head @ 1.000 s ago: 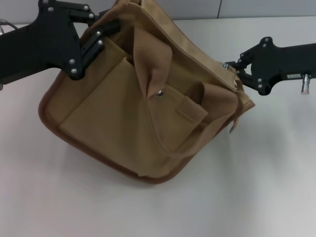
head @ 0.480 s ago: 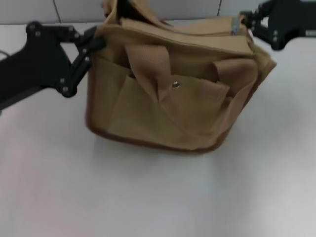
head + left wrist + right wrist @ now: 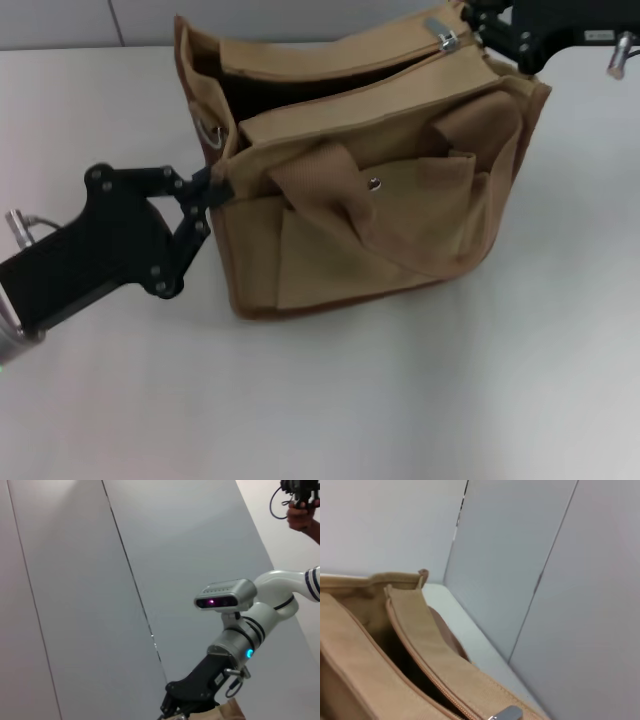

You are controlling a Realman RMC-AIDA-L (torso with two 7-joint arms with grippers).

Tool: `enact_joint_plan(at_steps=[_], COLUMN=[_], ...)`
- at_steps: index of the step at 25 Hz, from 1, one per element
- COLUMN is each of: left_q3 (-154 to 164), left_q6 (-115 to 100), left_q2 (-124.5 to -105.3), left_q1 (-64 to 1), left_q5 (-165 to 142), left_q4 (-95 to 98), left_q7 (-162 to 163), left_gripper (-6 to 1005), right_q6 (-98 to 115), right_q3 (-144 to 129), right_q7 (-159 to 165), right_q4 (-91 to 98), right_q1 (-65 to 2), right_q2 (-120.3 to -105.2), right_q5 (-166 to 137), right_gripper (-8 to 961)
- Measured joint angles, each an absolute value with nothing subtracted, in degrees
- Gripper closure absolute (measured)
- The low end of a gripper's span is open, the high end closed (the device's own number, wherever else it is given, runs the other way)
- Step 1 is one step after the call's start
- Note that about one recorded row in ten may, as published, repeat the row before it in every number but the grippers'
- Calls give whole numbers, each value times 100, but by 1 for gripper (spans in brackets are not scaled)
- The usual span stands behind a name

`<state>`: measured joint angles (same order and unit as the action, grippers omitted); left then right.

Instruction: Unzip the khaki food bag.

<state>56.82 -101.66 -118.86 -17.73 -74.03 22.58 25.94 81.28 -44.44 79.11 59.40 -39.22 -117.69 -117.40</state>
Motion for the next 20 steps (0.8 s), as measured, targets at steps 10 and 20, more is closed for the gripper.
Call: enact_joint_plan(at_steps=[10, 20], left_q3=[5665, 5550], left_q6=[-10188, -10796], left_q2=[-11831, -11537], left_q1=[-1663, -1233], left_q5=[-7269, -7384], left_q4=[2161, 2655], left_q7=[3374, 4124], left_gripper=[926, 467], right_q6=[8191, 9842], right_q3=[-4513, -4269], right_q7=[8252, 8178], right_q4=[6103, 6373], right_q1=[-3460, -2061], right_q2=[-11926, -11817], right_q5=[-11531, -9002], right_gripper=[843, 617])
